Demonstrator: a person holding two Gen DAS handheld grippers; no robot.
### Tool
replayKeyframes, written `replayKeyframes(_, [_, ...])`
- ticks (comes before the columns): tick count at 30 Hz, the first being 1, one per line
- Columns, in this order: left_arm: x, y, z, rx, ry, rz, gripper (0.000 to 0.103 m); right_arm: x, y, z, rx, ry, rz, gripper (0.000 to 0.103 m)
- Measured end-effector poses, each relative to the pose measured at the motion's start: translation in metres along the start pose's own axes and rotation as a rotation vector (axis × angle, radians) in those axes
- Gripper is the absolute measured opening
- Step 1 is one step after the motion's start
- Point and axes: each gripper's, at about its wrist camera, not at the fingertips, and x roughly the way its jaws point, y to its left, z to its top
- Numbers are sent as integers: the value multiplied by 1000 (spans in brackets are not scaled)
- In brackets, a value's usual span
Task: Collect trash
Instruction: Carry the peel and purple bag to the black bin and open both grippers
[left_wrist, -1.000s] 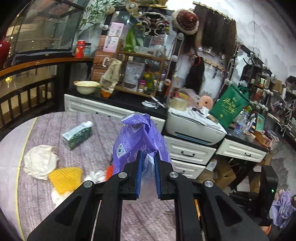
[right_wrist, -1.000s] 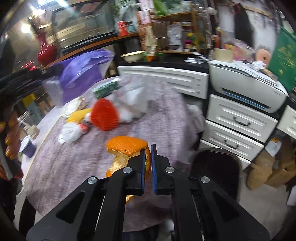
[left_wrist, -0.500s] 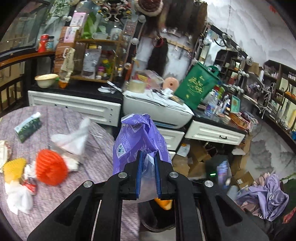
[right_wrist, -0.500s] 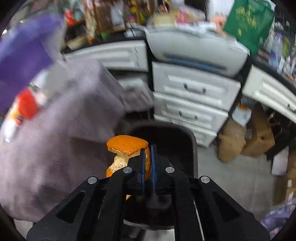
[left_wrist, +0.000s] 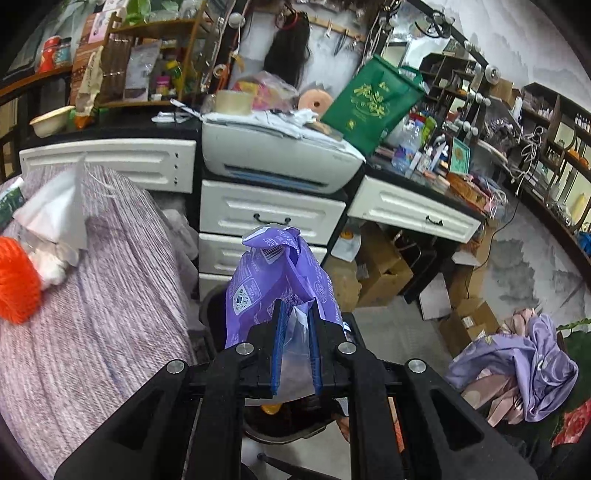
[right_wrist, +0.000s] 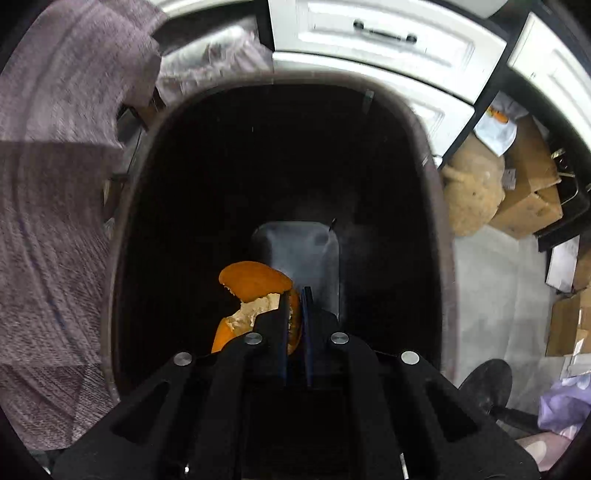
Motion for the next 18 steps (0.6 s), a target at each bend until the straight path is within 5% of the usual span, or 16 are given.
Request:
replayKeyframes(3, [10,-3,-5,5,23,-1,13,4,-3,-4,26,8,9,18])
replayKeyframes(5, [15,-4,-9,8,38,1,13,-2,-5,-5,30,-19,8,51])
replayKeyframes(7, [20,-4,-11,11,52,4,13,-13,-5,-6,27,-63,-18,65])
replayKeyframes(18, [59,-17,-33,56,158,18,13,-83,-63,-32,143,-216,-73,67])
